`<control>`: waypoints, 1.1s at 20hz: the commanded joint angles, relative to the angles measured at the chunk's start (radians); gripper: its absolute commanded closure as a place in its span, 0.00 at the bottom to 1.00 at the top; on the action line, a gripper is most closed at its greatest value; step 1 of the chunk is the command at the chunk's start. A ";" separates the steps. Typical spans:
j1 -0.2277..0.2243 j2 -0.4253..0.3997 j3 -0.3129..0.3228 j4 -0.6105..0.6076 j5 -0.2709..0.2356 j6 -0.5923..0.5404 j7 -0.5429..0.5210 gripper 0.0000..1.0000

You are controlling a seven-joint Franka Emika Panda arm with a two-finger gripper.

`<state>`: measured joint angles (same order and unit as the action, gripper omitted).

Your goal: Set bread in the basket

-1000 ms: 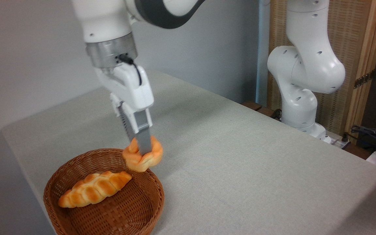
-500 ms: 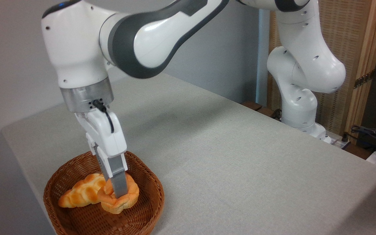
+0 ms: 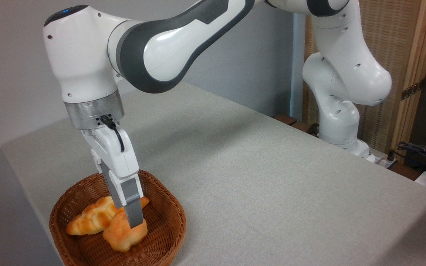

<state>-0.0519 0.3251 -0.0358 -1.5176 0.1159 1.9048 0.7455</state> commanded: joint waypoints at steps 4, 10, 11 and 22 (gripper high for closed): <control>0.004 -0.011 -0.006 0.022 -0.001 -0.018 -0.083 0.00; 0.092 -0.193 -0.064 0.011 -0.131 -0.220 -0.126 0.00; 0.095 -0.216 -0.062 0.008 -0.145 -0.269 -0.120 0.00; 0.011 -0.354 0.043 -0.115 -0.142 -0.320 -0.020 0.00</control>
<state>0.0191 -0.0018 -0.0510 -1.5900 -0.0141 1.5617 0.7022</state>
